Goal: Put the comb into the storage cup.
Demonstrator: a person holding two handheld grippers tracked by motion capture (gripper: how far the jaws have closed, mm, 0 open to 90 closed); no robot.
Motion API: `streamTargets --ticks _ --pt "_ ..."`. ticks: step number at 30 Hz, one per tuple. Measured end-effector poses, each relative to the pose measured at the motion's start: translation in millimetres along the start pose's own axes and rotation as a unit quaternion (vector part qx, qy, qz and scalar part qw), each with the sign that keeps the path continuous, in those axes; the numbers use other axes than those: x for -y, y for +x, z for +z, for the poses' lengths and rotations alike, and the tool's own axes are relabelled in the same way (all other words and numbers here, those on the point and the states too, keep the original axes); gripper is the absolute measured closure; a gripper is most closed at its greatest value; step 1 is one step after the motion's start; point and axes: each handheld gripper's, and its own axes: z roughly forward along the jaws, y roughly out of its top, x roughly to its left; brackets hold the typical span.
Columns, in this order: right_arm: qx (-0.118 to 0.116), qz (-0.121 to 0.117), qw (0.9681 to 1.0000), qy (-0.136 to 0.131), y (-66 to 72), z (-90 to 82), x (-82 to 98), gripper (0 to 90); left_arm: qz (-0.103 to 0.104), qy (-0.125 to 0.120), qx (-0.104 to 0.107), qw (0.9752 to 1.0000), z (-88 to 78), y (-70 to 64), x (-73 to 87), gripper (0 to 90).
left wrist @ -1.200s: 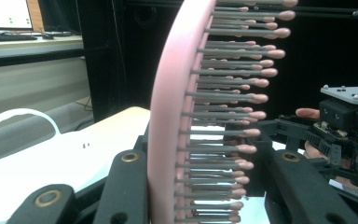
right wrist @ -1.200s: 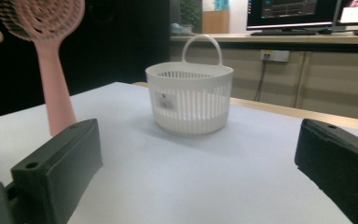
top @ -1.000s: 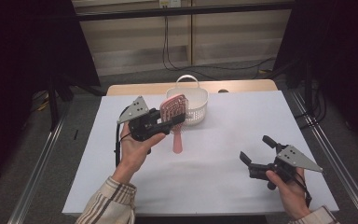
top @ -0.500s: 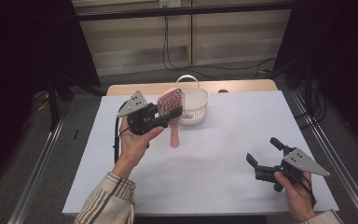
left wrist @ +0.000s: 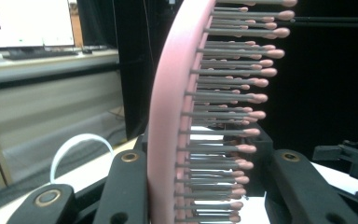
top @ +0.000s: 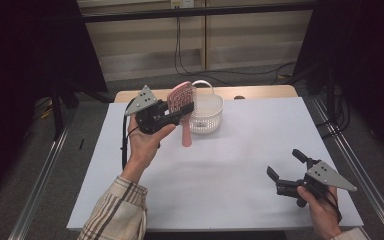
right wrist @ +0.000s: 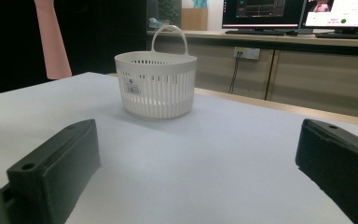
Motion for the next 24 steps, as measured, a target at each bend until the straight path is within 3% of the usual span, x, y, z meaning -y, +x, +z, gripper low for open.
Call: streamTargets --ticks 8,17,24 --pt "0.016 -0.006 0.9999 0.0 -1.5 1.3 0.6 0.2 -0.007 -0.005 -0.016 0.9998 8.5 3.9 -6.1 62.8" --pt "0.009 0.0 1.0 0.001 -1.4 2.1 1.1 0.1 -0.007 -0.001 -0.026 0.9996 17.2 7.4 -9.0 62.8" --pt "0.005 0.006 1.0 0.002 0.0 2.0 1.6 0.0 -0.003 -0.013 -0.027 0.9995 24.4 7.7 -18.1 62.8"
